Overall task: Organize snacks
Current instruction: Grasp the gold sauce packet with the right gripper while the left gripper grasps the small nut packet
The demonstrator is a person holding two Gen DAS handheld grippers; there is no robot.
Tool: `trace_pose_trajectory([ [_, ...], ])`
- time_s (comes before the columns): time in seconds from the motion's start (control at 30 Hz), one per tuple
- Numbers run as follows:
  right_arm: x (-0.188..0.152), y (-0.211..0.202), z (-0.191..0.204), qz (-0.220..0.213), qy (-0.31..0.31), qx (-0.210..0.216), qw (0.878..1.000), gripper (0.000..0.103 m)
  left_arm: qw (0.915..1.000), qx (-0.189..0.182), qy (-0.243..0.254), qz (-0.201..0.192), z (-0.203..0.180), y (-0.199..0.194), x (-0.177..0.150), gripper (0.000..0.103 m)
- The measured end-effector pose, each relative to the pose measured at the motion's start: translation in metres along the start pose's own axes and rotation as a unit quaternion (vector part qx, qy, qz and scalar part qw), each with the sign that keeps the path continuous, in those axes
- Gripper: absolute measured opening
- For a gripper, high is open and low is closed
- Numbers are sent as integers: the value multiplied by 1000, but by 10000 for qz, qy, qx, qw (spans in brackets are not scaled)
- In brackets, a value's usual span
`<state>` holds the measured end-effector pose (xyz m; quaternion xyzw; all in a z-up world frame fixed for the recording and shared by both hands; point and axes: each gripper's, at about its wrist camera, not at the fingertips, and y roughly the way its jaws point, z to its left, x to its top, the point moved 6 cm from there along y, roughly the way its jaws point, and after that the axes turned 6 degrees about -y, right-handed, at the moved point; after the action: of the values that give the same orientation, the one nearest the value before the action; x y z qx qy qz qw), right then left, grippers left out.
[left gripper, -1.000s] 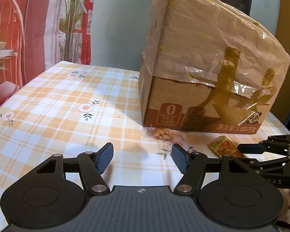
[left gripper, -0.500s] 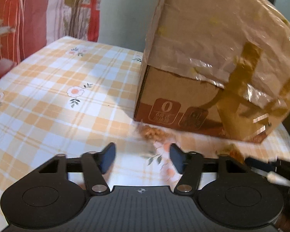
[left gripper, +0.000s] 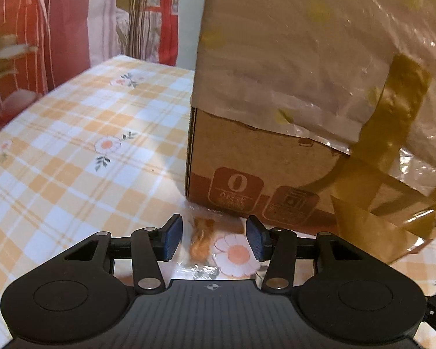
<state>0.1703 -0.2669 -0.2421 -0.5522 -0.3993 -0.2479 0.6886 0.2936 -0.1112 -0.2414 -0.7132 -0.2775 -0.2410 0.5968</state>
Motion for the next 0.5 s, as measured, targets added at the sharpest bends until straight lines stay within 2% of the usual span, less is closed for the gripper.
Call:
trace_pose_trajectory([
  [0.07,0,-1,-1,-8,51,33,10000,33,9998,150,149,-46,-4,2,1,38],
  [0.13,-1,-1,-1,-14,97,59,9999,33,9992,221,324,-68,-5,-2,-3,34],
  [0.37,-1,-3,-2,-19,193,94,9998,33,9966,-83,813,-114,1,-22,-20,34],
  [0.5,0,-3,-2,-13,188,94,9998,34,9962,-137,841,-154,5,-23,-21,31],
])
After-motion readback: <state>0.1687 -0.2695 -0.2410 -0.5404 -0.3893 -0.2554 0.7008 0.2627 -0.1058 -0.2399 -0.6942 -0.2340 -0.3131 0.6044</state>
